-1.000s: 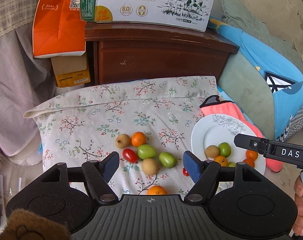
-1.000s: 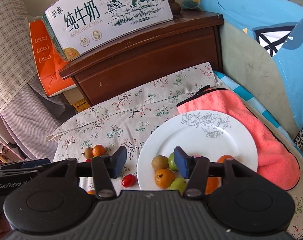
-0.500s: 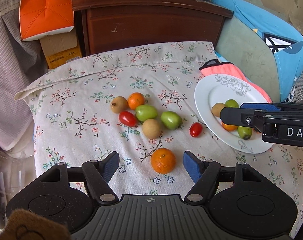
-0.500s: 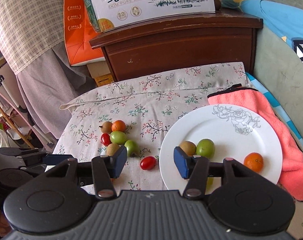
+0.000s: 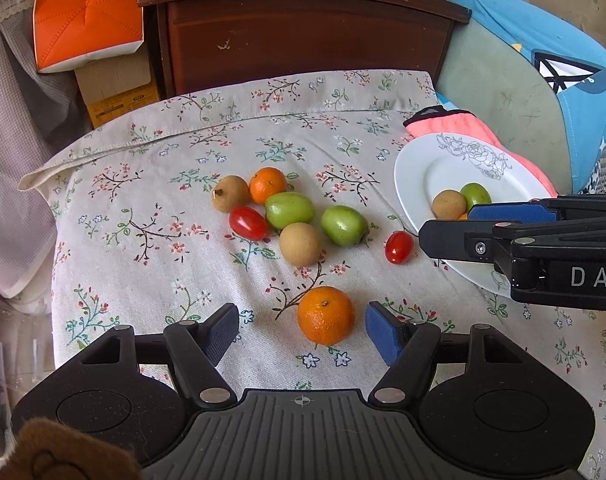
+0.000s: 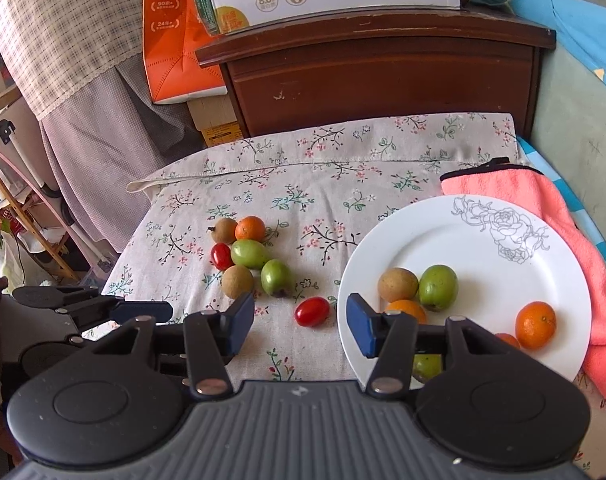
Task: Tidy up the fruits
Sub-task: 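Move both tools back over the fruit pile toward an orange and a red tomato, then grasp a red cherry tomato with the right gripper while the left grasps an orange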
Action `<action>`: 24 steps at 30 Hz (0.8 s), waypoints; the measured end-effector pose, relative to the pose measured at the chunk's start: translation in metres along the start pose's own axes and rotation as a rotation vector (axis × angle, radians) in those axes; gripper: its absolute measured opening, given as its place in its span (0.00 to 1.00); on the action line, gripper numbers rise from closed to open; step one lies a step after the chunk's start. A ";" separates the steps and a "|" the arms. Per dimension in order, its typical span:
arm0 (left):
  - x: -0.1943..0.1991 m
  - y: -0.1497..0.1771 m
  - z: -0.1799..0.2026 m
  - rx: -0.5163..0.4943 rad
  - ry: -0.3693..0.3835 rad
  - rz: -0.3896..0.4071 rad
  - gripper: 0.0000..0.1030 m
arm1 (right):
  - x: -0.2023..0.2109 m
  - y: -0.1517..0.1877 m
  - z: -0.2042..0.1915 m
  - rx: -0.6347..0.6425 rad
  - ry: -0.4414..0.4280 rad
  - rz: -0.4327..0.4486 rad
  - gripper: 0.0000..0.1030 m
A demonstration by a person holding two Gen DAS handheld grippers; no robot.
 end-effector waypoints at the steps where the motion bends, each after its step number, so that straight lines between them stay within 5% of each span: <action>1: -0.001 0.001 0.000 0.002 -0.002 0.000 0.68 | -0.001 0.000 0.000 0.004 0.001 -0.002 0.50; 11: 0.000 0.005 -0.004 0.011 0.010 0.011 0.36 | -0.020 0.004 -0.007 0.067 0.017 -0.028 0.43; 24: 0.012 0.003 -0.016 0.028 -0.008 0.032 0.33 | -0.049 0.006 -0.014 0.166 0.056 -0.062 0.40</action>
Point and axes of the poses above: each gripper's, at about its wrist camera, not at the fingertips, and x roughly against the way its jaws point, z to its right, y to its underside, the point moved 9 cm from there along -x, roughly the way its jaws point, and after that the axes turned 2 degrees about x, right-handed, at the moved point
